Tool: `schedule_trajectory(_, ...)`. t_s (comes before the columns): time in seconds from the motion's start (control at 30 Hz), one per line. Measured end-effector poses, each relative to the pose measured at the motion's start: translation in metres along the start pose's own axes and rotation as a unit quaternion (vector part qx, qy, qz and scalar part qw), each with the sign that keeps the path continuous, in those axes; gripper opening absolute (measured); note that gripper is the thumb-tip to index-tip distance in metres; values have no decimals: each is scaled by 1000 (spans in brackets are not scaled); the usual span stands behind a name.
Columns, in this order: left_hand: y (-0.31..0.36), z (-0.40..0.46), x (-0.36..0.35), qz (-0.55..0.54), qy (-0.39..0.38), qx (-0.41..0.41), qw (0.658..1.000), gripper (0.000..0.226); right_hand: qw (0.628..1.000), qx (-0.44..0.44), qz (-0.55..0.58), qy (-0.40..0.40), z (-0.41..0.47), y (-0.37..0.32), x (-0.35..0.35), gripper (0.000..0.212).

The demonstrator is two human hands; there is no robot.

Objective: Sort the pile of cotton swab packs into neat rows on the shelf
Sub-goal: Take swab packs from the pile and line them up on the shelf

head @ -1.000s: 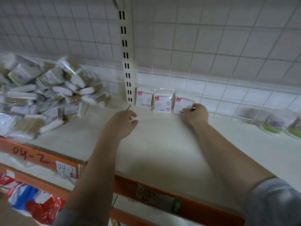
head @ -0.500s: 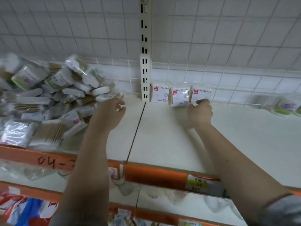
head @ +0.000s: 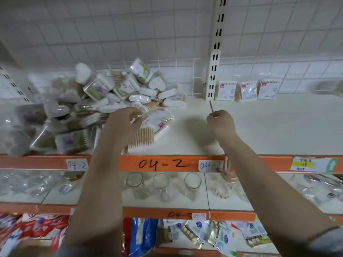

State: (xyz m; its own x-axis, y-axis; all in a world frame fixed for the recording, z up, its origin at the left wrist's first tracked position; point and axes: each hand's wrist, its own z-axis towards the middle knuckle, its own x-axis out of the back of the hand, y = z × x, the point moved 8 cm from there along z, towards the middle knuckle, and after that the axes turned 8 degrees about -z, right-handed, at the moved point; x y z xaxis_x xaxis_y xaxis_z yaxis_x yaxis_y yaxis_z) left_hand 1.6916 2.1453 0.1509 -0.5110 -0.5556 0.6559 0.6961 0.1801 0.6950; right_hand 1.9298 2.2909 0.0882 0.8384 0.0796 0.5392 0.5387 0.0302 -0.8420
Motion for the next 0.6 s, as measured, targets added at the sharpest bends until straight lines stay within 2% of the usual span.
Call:
schedule_trajectory(0.17, -22, -7, 22, -11, 7, 14, 1000, 20, 996, 65, -17, -63, -30, -34, -42, 25)
schedule_trajectory(0.3, -34, -8, 35, -3, 25, 15, 1000, 19, 978, 143, -72, -136, -55, -62, -74, 19)
schedule_trajectory(0.43, -41, -10, 46, 2, 48, 5, 999, 21, 945, 209, -190, -165, -71, -84, -95, 41)
schedule_trajectory(0.6, -38, -10, 51, 22, 57, -17, 998, 22, 930, 193, -240, -200, -69, -88, -112, 70)
